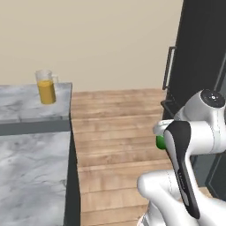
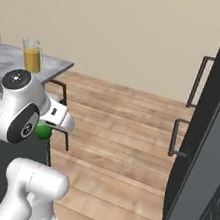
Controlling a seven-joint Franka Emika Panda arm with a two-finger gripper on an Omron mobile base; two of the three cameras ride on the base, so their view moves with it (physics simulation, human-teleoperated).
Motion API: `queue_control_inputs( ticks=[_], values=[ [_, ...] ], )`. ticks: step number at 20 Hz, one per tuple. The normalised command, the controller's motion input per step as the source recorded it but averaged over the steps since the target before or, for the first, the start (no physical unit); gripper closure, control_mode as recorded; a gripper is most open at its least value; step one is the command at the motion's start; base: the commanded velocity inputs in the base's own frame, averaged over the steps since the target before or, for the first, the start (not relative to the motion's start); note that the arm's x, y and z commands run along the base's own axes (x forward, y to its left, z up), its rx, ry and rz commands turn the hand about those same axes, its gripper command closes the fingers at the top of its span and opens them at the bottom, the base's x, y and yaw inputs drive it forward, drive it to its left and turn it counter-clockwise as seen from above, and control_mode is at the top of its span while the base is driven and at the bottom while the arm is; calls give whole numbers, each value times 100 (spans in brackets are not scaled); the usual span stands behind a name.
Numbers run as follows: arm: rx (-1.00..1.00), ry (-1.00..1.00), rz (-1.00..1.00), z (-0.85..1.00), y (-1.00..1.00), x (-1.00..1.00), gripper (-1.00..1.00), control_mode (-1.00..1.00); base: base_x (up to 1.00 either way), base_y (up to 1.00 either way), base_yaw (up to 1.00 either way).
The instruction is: Place the pitcher and cup on the dining counter for serving.
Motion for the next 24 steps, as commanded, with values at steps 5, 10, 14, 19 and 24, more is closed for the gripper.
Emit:
queue_control_inputs(
  ticks=[5, 10, 14, 19, 24],
  values=[
    [0, 0, 0, 0, 0, 0, 100, 100, 100, -36, 0],
    [0, 0, 0, 0, 0, 0, 100, 100, 100, -26, 1],
    [0, 0, 0, 0, 0, 0, 100, 100, 100, -34, 1],
    [0, 0, 0, 0, 0, 0, 100, 100, 100, -35, 2],
    [0, 0, 0, 0, 0, 0, 100, 100, 100, -29, 5]
  ],
)
